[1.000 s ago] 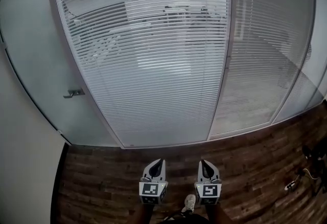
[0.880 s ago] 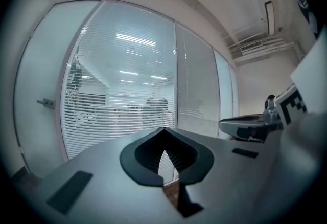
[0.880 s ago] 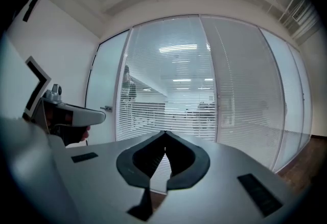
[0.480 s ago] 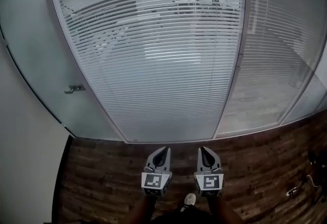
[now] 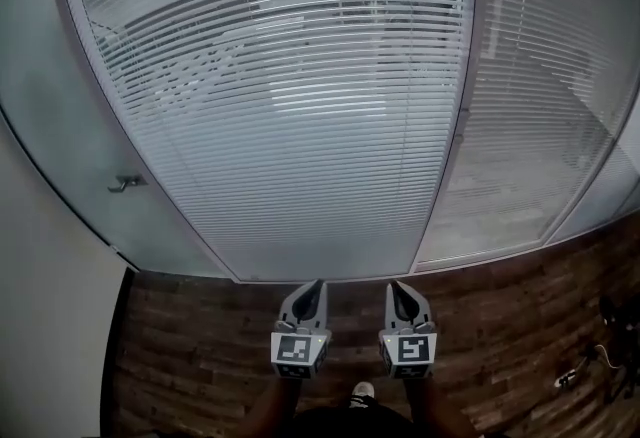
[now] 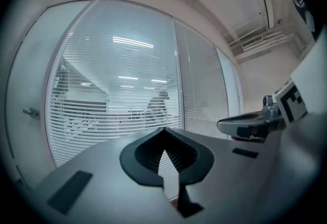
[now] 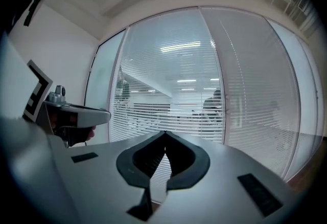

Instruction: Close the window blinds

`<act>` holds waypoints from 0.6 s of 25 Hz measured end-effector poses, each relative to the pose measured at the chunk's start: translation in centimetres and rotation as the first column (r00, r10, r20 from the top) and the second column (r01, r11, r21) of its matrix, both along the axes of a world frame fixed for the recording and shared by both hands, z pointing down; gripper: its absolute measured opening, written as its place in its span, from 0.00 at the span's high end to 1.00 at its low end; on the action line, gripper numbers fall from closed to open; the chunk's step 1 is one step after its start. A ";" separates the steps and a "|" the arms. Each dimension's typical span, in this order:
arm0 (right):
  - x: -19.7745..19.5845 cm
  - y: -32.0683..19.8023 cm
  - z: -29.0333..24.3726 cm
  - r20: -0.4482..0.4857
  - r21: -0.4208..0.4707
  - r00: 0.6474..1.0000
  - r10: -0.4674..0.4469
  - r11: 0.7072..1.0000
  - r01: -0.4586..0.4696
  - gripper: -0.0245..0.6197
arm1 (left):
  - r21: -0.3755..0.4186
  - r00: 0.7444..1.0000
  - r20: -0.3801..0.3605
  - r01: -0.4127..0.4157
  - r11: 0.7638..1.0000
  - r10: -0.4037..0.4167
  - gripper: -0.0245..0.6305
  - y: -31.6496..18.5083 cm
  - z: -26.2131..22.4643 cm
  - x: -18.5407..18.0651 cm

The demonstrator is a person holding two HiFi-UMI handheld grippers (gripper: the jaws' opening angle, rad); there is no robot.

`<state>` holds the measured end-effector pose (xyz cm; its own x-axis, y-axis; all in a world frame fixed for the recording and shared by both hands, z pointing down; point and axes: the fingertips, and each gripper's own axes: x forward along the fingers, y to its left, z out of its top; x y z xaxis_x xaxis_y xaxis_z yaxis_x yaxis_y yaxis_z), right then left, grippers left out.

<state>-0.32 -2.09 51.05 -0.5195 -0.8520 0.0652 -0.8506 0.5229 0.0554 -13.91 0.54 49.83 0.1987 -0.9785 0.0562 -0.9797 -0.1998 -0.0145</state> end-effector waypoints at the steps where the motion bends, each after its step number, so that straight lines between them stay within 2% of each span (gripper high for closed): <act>1: 0.1 -0.4 0.0 0.004 -0.001 1.000 -0.001 1.000 0.001 0.96 | -0.003 1.000 0.002 0.002 1.000 -0.002 0.97 -0.4 0.0 0.0; 11: 0.5 -3.9 0.3 0.017 -0.033 1.000 0.009 0.999 -0.009 0.96 | -0.039 0.999 0.011 0.053 0.998 -0.052 0.97 -3.3 0.8 -0.9; 15: -0.3 -4.1 0.4 0.008 -0.014 1.000 -0.023 1.000 0.023 0.96 | -0.052 0.998 -0.003 0.059 0.997 -0.060 0.97 -3.9 0.8 -1.4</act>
<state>-0.60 -6.21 51.47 -0.5398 -0.8386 0.0735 -0.8384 0.5434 0.0414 -15.27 -3.37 50.62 0.1406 -0.9844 0.1060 -0.9899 -0.1416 -0.0014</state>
